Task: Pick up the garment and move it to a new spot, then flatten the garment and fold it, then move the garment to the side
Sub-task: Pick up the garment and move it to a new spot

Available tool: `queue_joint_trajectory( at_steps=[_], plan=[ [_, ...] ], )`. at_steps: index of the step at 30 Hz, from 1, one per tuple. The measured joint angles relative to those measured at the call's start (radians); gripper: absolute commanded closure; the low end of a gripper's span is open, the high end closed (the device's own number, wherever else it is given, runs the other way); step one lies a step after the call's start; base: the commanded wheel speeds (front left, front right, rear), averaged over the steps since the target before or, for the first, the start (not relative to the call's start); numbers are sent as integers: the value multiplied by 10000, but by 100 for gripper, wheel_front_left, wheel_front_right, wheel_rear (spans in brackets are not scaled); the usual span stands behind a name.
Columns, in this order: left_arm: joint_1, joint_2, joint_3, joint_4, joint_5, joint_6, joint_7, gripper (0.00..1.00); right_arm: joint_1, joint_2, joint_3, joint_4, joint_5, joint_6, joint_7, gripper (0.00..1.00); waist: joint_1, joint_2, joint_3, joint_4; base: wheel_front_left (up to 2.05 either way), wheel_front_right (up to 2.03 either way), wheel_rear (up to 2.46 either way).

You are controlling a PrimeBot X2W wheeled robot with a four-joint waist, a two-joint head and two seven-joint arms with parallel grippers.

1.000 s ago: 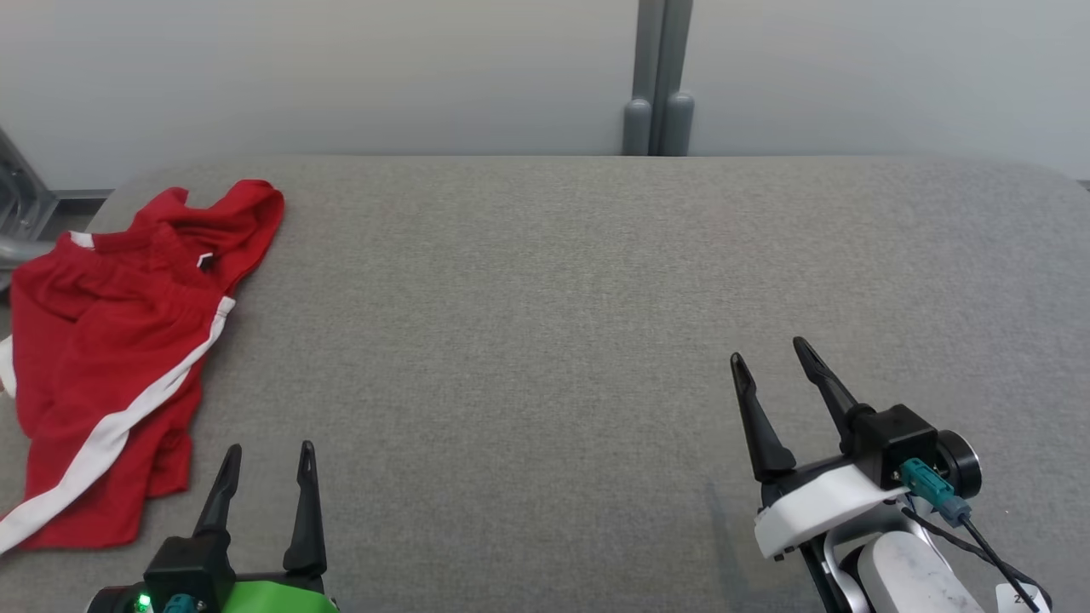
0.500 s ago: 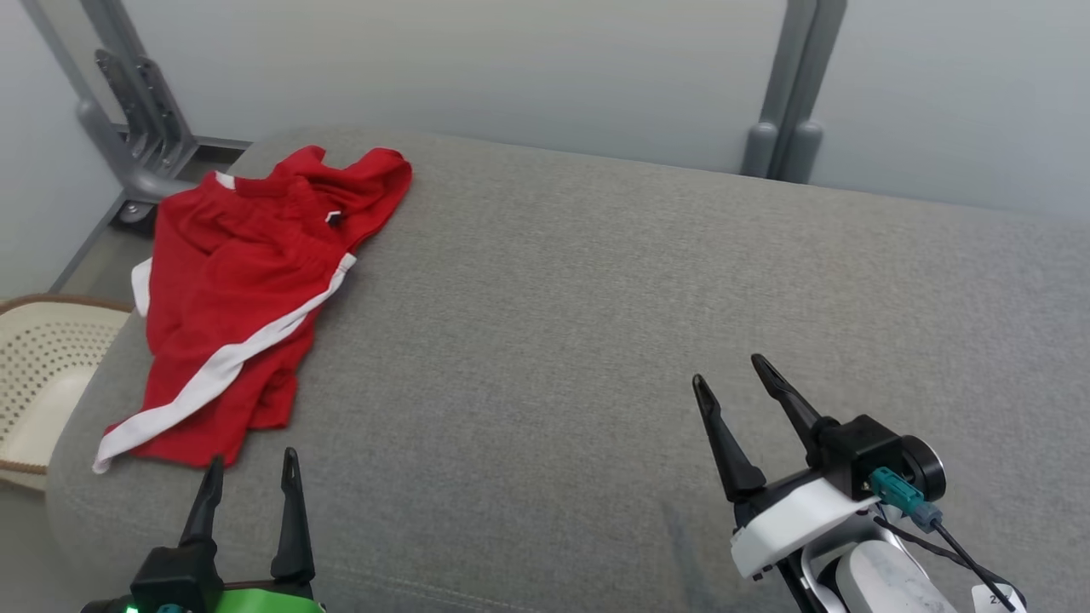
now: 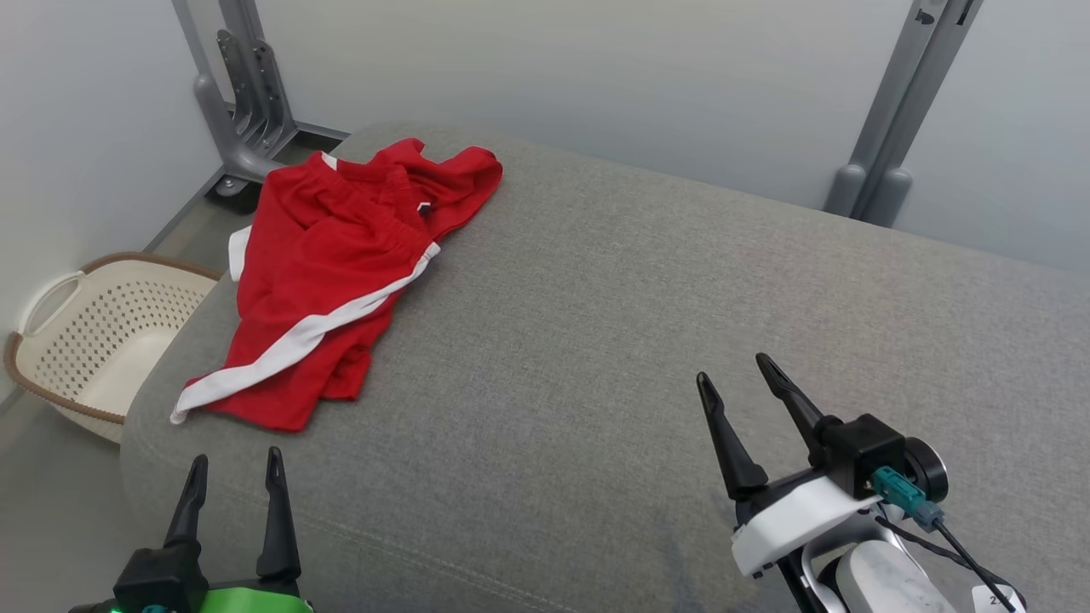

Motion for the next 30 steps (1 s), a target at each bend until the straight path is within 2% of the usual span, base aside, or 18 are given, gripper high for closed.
queue_joint_trajectory(
  at_steps=[10, 16, 24, 30],
  plan=[
    [-99, 150, 326, -249, -142, 4, 0, 0, 50, 2, -67, 23, 44, -31, 0, 0, 0, 0, -48, -653, 0, 0, 0],
    [-1111, 671, 541, -464, -155, -109, 40, 0, 55, -2, -75, -65, 48, -98, 0, 0, 0, 0, 125, -951, 0, 0, 0],
    [-2671, 1072, 953, -617, -844, -554, 1011, 0, -219, -161, -104, -433, -221, -90, -2, 0, 0, 0, 722, -1286, 0, 0, 0],
    [-3846, 1716, 1315, -483, -1053, -713, 1772, 0, -727, -364, -125, -731, -328, -77, -2, 0, 0, 0, 1241, -1500, 0, 0, 0]
  ],
)
